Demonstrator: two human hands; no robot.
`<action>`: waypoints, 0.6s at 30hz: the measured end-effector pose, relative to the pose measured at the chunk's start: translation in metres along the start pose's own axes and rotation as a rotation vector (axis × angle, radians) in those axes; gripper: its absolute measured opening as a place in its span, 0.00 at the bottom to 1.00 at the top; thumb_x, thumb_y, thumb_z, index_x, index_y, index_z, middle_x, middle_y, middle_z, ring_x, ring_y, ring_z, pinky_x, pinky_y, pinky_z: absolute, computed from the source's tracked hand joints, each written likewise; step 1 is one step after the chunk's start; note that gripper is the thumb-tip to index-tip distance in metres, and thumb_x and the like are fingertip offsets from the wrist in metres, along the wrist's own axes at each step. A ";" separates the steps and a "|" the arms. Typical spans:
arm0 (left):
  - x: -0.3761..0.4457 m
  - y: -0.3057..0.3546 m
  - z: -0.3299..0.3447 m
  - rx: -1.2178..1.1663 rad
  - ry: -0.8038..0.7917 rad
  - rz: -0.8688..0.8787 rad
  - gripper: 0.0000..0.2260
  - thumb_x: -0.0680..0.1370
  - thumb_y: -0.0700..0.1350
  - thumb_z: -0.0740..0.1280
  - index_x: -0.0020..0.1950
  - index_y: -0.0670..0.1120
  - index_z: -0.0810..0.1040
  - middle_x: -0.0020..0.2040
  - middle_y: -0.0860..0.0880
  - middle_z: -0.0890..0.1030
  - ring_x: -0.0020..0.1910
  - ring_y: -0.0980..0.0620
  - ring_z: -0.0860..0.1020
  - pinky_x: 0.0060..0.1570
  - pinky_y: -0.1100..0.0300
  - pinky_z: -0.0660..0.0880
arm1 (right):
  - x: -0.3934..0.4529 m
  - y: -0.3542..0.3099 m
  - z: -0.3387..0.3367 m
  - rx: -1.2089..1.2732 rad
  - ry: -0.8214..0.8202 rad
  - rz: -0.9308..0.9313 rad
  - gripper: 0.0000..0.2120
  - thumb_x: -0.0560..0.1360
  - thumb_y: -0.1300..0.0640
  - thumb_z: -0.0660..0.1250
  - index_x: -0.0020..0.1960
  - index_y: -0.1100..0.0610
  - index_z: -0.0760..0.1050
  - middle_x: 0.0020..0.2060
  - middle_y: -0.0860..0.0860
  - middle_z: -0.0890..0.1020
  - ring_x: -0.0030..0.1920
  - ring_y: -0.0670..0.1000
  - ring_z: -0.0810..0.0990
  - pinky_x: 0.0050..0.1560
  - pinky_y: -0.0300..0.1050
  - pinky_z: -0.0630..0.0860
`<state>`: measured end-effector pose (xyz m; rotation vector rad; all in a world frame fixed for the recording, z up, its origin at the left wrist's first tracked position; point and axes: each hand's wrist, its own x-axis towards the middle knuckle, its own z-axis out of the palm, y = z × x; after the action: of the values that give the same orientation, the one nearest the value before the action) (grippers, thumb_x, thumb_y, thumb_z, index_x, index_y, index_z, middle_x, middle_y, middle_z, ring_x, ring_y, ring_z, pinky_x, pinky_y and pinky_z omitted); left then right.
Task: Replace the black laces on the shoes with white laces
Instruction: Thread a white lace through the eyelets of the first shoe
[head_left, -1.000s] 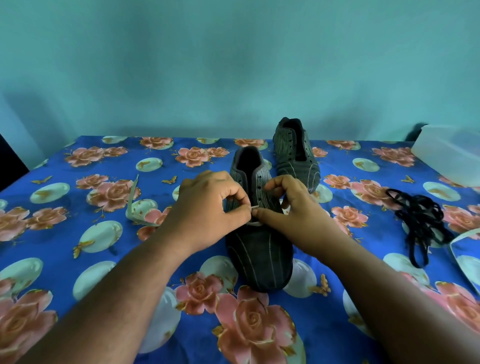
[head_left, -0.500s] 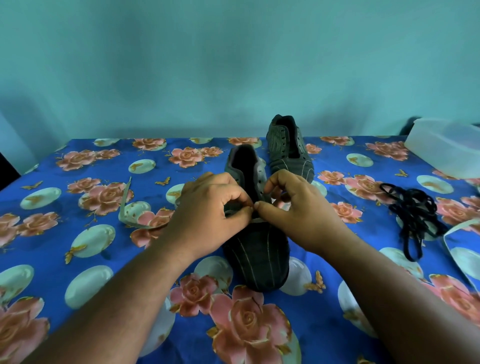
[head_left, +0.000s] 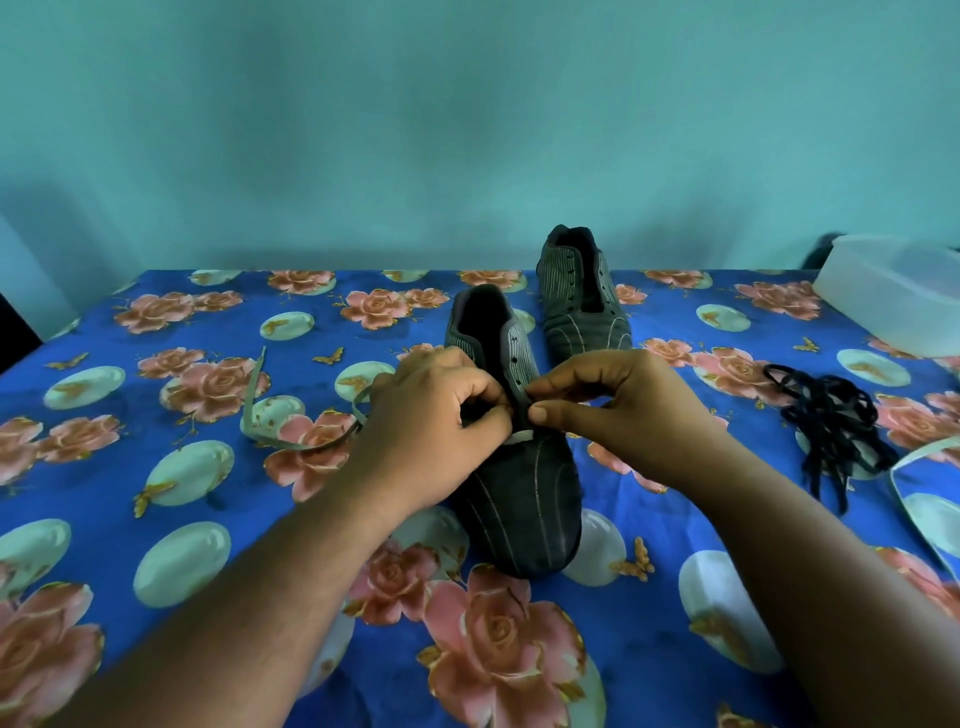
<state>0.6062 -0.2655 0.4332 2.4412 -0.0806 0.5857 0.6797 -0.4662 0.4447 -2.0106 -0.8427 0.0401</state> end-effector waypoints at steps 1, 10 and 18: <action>0.000 -0.001 0.000 -0.025 -0.026 0.007 0.06 0.72 0.58 0.66 0.41 0.59 0.80 0.43 0.58 0.75 0.50 0.54 0.73 0.57 0.45 0.71 | 0.000 0.001 0.000 0.008 0.006 -0.001 0.11 0.68 0.46 0.77 0.48 0.48 0.86 0.42 0.41 0.87 0.46 0.43 0.85 0.49 0.36 0.79; 0.003 -0.014 -0.010 -0.283 -0.186 -0.024 0.04 0.75 0.51 0.73 0.44 0.52 0.84 0.44 0.57 0.79 0.50 0.57 0.77 0.55 0.56 0.74 | -0.001 0.000 -0.002 0.074 -0.010 -0.020 0.08 0.71 0.57 0.77 0.50 0.55 0.87 0.41 0.45 0.87 0.36 0.37 0.83 0.36 0.27 0.74; 0.002 -0.013 -0.009 -0.311 -0.143 -0.035 0.03 0.77 0.48 0.73 0.44 0.50 0.84 0.43 0.53 0.79 0.48 0.55 0.77 0.58 0.56 0.71 | -0.006 -0.009 -0.008 0.153 -0.050 0.036 0.08 0.73 0.66 0.75 0.52 0.64 0.85 0.37 0.51 0.84 0.23 0.36 0.76 0.23 0.25 0.66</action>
<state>0.6072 -0.2498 0.4332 2.1735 -0.1737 0.3530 0.6730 -0.4724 0.4538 -1.8872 -0.8096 0.1711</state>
